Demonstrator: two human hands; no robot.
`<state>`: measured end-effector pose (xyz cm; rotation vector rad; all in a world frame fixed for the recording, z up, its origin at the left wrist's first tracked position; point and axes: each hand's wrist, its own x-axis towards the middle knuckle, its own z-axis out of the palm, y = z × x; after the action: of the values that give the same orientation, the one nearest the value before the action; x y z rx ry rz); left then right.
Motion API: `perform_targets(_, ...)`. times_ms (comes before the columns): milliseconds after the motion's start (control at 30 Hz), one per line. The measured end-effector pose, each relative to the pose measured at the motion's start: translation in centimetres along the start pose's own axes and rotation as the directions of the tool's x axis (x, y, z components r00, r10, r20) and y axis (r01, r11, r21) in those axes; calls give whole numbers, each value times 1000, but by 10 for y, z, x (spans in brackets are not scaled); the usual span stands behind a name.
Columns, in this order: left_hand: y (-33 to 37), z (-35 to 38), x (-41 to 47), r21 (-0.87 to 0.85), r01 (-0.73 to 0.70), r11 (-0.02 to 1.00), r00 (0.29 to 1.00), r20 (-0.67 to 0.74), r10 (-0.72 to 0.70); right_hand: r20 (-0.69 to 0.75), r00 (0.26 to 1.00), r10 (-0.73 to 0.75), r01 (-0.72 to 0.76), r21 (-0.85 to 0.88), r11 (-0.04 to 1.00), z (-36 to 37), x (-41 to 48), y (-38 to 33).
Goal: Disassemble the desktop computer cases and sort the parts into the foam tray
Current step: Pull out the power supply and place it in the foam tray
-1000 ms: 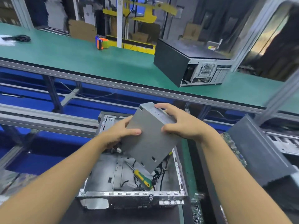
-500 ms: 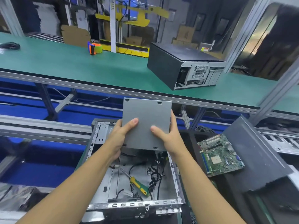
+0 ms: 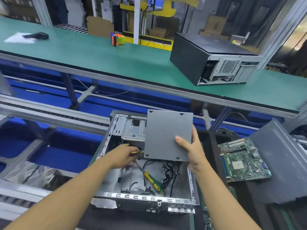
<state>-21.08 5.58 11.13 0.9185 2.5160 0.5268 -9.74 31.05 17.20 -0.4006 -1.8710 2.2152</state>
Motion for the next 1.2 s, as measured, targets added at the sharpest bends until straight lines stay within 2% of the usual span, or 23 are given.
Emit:
perform_targets(67, 0, 6, 0, -25, 5, 1000, 999, 45, -4, 11, 1000, -4, 5, -51, 999, -4, 1, 3)
perform_targets(167, -2, 9, -4, 27, 13, 1000, 988, 154, -17, 30, 1000, -5, 7, -94, 996, -5, 2, 9)
perform_targets(300, 2, 31, -10, 70, 44, 997, 980, 190, -56, 40, 999, 7, -1, -130, 992, -3, -1, 22)
perform_targets(367, 6, 49, -13, 22, 128, 992, 956, 264, -129, 58, 998, 13, -3, -169, 986, -3, -3, 25)
perform_targets(433, 9, 59, -13, -97, 175, 980, 923, 362, -129, 72, 997, 11, 4, -214, 977, -5, -2, 28)
perform_targets(500, 10, 58, -7, -264, 195, 944, 936, 338, -99, 78, 997, 0, 18, -236, 972, -8, -1, 28)
perform_targets(533, 9, 55, -2, -375, 215, 902, 963, 235, -132, 82, 997, -8, 27, -239, 971, -10, 0, 27)
perform_targets(567, 7, 52, 5, -492, 254, 833, 967, 96, -238, 86, 996, -15, 36, -241, 970, -12, 1, 26)
perform_targets(600, 3, 49, 12, -591, 299, 750, 926, -12, -378, 88, 996, -23, 44, -245, 969, -13, 1, 25)
perform_targets(633, -4, 48, 19, -661, 347, 666, 866, -48, -499, 89, 996, -29, 51, -251, 967, -15, 1, 24)
perform_targets(667, -11, 50, 26, -696, 395, 600, 827, -16, -562, 91, 995, -34, 57, -255, 965, -16, 1, 24)
perform_targets(767, -19, 65, 40, -772, 481, 416, 786, 170, -594, 93, 995, -42, 65, -267, 961, -16, -1, 25)
perform_targets(867, -14, 77, 56, -778, 514, 362, 738, 185, -650, 103, 994, -39, 67, -282, 957, -15, -4, 27)
perform_targets(967, -4, 80, 69, -706, 568, 423, 677, 109, -728, 101, 994, -32, 61, -292, 955, -15, -7, 29)
perform_targets(1000, -1, 82, 74, -730, 540, 419, 693, 103, -714, 102, 994, -35, 64, -290, 955, -15, -8, 29)
perform_targets(1100, 16, 77, 89, -892, 381, 243, 786, 174, -594, 108, 993, -45, 74, -283, 956, -16, -9, 26)
perform_targets(1200, 28, 68, 93, -933, 319, 165, 823, 186, -537, 122, 991, -54, 87, -285, 955, -17, -6, 21)
